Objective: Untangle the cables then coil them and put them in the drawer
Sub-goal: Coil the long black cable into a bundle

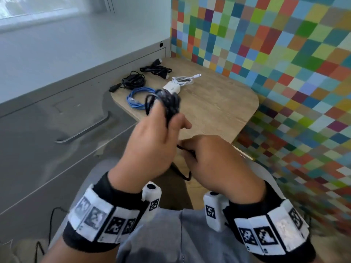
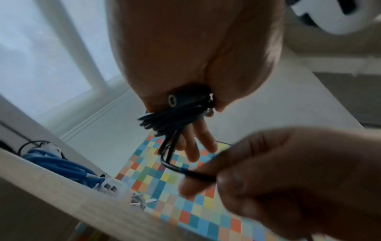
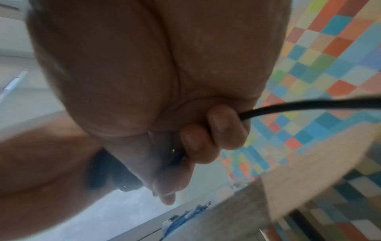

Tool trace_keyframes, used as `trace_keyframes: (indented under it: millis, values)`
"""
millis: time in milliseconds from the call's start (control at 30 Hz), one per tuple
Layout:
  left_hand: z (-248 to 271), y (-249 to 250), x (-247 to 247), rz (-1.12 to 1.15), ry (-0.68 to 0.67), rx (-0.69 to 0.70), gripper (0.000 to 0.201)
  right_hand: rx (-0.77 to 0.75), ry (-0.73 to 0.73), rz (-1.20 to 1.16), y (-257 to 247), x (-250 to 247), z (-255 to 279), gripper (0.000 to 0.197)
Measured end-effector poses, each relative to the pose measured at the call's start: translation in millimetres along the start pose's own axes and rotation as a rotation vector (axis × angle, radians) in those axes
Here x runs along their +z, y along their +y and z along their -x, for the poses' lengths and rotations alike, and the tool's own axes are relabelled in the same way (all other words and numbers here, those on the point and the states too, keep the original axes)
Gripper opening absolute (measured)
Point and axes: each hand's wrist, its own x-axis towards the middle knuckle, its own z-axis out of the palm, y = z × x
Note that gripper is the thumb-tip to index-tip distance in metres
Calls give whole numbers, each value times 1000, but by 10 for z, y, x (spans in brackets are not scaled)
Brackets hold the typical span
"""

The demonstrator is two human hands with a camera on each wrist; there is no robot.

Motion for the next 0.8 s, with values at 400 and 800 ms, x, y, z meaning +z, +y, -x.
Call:
trace_keyframes:
  millis: [400,800]
  values:
    - [-22,66,-136,146,-486,-204,37,-90,327,-511,133,-477,189,15]
    - [46,-15,-252,959,-591,-200,37,-4,634,-740,537,-359,55,10]
